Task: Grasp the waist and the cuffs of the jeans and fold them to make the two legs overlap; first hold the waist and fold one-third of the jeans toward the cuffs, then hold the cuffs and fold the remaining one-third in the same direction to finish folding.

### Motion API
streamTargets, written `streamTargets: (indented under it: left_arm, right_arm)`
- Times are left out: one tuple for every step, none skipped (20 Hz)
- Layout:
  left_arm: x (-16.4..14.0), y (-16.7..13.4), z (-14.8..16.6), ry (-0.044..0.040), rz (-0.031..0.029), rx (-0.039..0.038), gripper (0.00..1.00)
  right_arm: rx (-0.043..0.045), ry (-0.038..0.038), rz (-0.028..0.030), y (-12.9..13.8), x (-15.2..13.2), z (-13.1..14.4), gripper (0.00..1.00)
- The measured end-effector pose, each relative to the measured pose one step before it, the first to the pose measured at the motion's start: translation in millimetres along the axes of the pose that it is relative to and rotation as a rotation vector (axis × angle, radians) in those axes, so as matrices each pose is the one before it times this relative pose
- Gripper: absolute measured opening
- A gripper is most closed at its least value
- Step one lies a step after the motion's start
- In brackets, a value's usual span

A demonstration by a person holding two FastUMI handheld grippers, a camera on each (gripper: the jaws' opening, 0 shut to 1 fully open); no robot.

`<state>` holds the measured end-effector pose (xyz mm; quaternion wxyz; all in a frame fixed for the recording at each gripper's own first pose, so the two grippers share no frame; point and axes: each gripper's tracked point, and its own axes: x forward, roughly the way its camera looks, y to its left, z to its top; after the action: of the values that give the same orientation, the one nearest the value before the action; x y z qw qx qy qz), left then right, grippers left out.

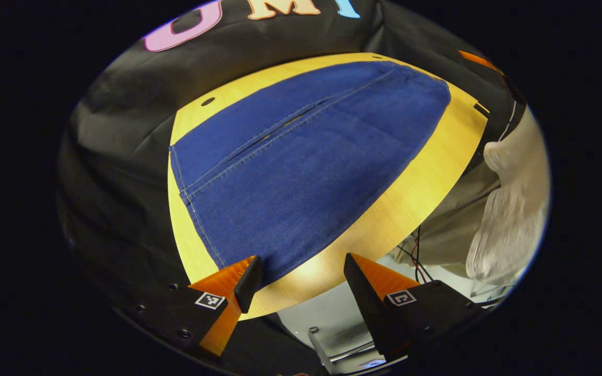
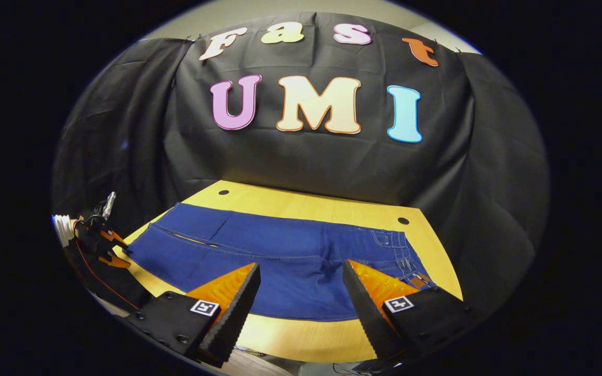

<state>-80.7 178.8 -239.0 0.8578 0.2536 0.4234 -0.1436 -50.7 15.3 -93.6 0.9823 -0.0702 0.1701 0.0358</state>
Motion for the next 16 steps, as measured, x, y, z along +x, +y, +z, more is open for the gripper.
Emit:
streamTargets:
  left_arm:
    - [2.20, 0.92, -3.41, 0.01713, -0.00533, 0.01567, 0.96]
    - [0.95, 0.79, -1.69, 0.01753, -0.00405, 0.01644, 0.96]
    - [1.94, -0.32, -1.25, 0.01646, -0.00229, 0.01263, 0.95]
    - [1.52, -0.79, -0.59, 0.01391, -0.00030, 0.00662, 0.95]
    - [-0.69, -1.96, -1.38, 0.01422, -0.00219, 0.00338, 0.95]
    - [-0.30, -1.59, -0.02, 0.01102, -0.00580, 0.00415, 0.94]
    - [-1.07, -1.11, 0.08, 0.01275, -0.01417, 0.00478, 0.94]
    - [-0.16, 0.22, 2.80, -0.00285, -0.00653, 0.00365, 0.93]
    - [1.15, 2.44, -1.88, 0.00907, -0.00382, 0.00343, 0.92]
    - [0.18, -1.61, 1.37, 0.00235, -0.01424, -0.00095, 0.91]
    - [-0.13, -0.70, -0.63, 0.01298, -0.01575, -0.00217, 0.92]
    - [-0.75, -1.02, 0.87, 0.01205, -0.01728, -0.00097, 0.91]
    - [-0.43, -4.53, -0.45, 0.01386, -0.02990, -0.00171, 0.91]
    - [-0.96, -3.80, -0.63, 0.02203, -0.02627, -0.00225, 0.90]
    - [1.20, 1.05, 1.83, 0.01304, -0.00560, 0.00419, 0.88]
    - [-0.14, 0.32, -2.04, 0.02723, -0.00186, 0.00264, 0.87]
  right_arm:
    - [0.00132, 0.00825, 0.00072, 1.19, 0.15, -1.83, 0.99]
    - [0.00283, 0.00498, 0.00029, 2.05, -0.32, -2.60, 0.99]
    - [0.00277, 0.00265, -0.00064, 1.32, -0.06, -0.18, 0.99]
    - [0.00095, 0.00743, -0.00098, 0.62, 1.20, -2.88, 0.99]
    - [-0.00209, 0.01199, -0.00374, -0.17, 0.86, -2.54, 0.99]
    - [-0.00424, 0.01056, -0.00492, -0.12, 1.09, -1.30, 0.99]
    - [-0.00382, 0.00998, -0.00353, -0.14, 0.30, -1.59, 0.99]
    - [-0.00142, 0.00709, 0.00040, 0.75, -0.28, -0.25, 0.99]
    - [-0.00001, 0.00544, 0.00238, 0.67, -0.81, -2.14, 0.99]
    - [0.00045, 0.00663, 0.00157, -0.75, 1.09, -1.53, 0.99]
    - [0.00061, 0.00733, -0.00062, -0.58, 1.22, -1.33, 0.99]
    - [0.00269, 0.00803, -0.00069, 0.21, -0.56, -1.41, 0.99]
    - [0.00583, 0.00705, 0.00289, 0.81, -0.62, -2.50, 0.99]
    - [0.00315, 0.00072, 0.00483, 3.16, -2.75, -2.00, 0.99]
    - [-0.00193, -0.00043, 0.00122, 1.36, -0.82, -0.93, 0.99]
    - [-0.00408, -0.00053, -0.00060, 0.18, -0.61, -1.75, 0.99]
